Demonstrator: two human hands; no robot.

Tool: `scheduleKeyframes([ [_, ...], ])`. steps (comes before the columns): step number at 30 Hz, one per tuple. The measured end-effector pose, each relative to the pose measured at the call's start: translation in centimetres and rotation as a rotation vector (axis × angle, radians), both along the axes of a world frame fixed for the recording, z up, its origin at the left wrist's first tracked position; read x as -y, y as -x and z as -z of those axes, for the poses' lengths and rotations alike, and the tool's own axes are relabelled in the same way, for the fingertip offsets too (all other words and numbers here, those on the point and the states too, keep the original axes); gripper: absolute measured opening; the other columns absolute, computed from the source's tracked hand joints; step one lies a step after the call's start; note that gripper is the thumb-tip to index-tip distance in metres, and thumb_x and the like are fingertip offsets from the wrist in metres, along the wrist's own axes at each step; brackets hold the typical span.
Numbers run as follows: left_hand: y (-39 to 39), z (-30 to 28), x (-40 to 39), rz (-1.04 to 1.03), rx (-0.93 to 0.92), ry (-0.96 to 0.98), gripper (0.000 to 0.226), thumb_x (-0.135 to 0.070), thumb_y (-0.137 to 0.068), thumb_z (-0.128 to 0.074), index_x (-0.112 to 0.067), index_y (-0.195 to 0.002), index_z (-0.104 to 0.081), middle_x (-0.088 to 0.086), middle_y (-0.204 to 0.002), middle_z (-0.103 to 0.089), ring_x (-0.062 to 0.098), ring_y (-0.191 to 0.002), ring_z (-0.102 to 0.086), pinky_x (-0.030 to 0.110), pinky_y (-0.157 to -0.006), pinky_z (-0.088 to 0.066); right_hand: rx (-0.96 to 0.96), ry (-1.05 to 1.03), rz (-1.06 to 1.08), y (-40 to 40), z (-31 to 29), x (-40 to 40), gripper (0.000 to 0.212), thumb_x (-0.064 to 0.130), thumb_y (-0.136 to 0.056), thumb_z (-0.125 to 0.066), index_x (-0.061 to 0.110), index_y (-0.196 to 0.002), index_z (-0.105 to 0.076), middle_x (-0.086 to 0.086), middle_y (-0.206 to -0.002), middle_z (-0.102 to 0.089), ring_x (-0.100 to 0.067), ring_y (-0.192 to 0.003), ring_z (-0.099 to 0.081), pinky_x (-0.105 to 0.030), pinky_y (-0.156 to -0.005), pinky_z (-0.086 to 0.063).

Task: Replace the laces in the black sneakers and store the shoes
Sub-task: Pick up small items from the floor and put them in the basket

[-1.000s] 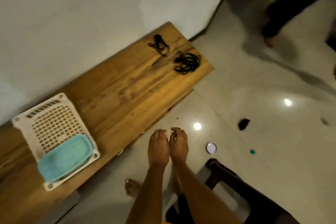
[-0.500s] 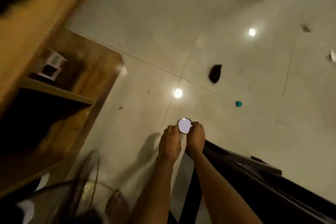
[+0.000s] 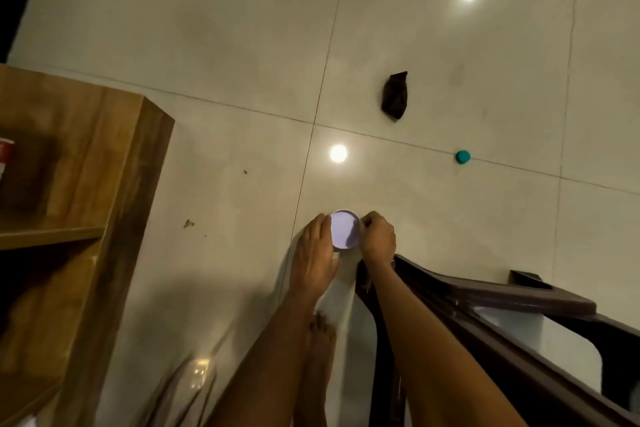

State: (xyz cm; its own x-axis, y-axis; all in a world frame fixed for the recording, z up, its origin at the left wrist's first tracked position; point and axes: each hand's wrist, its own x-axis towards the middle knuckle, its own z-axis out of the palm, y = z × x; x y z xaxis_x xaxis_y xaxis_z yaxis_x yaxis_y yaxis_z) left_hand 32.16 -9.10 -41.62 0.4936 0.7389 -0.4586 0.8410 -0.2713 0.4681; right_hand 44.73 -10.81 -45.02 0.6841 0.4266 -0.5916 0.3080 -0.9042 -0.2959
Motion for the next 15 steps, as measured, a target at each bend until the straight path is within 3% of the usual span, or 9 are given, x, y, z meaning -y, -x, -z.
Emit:
scheduleKeyframes([
  [3, -2.0, -2.8, -1.3, 0.059, -0.088, -0.082, 0.104, -0.040, -0.062, -0.084, -0.004, -0.144, -0.031, 0.016, -0.147, -0.037, 0.031, -0.131, -0.043, 0.041, -0.106, -0.039, 0.014, -0.014, -0.032, -0.1, -3.5, -1.2, 0.014, 0.021, -0.087, -0.054, 0.011, -0.085, -0.064, -0.004, -0.085, -0.066, -0.024, -0.079, -0.061, -0.025, -0.063, -0.038],
  [6, -5.1, -6.8, -4.4, 0.134, -0.102, -0.096, 0.109, -0.043, -0.039, -0.092, -0.007, -0.131, -0.046, 0.012, -0.126, -0.060, 0.026, -0.113, -0.061, 0.036, -0.088, -0.054, 0.045, -0.123, -0.014, -1.4, -7.6, -4.0, 0.017, 0.027, -0.085, -0.057, 0.014, -0.080, -0.066, -0.001, -0.080, -0.066, -0.020, -0.077, -0.061, -0.024, -0.059, -0.036],
  [10, -9.4, -9.1, -10.2, 0.111, -0.074, -0.201, 0.070, -0.034, -0.077, -0.072, -0.014, -0.137, -0.042, 0.009, -0.142, -0.043, 0.023, -0.129, -0.043, 0.032, -0.101, -0.042, 0.076, -0.268, -0.029, -5.3, -9.2, -9.1, 0.022, 0.035, -0.080, -0.062, 0.015, -0.073, -0.066, 0.002, -0.072, -0.066, -0.017, -0.070, -0.060, -0.027, -0.058, -0.046],
  [13, -11.9, -7.8, -14.6, 0.020, -0.002, -0.158, 0.069, -0.040, -0.088, -0.059, -0.014, -0.144, -0.027, 0.008, -0.151, -0.023, 0.022, -0.136, -0.027, 0.030, -0.106, -0.034, 0.117, -0.268, -0.098, -8.4, -8.1, -12.3, 0.017, 0.027, -0.075, -0.061, 0.012, -0.073, -0.068, -0.003, -0.072, -0.067, -0.020, -0.070, -0.059, -0.033, -0.063, -0.050],
  [15, -13.3, -6.3, -16.7, 0.051, -0.015, -0.131, 0.077, -0.042, -0.086, -0.059, -0.013, -0.147, -0.020, 0.009, -0.152, -0.023, 0.024, -0.136, -0.026, 0.031, -0.106, -0.035, 0.117, -0.291, -0.117, -9.7, -6.5, -13.3, 0.016, 0.025, -0.075, -0.062, 0.011, -0.075, -0.069, -0.004, -0.074, -0.067, -0.021, -0.072, -0.057, -0.035, -0.065, -0.050],
])
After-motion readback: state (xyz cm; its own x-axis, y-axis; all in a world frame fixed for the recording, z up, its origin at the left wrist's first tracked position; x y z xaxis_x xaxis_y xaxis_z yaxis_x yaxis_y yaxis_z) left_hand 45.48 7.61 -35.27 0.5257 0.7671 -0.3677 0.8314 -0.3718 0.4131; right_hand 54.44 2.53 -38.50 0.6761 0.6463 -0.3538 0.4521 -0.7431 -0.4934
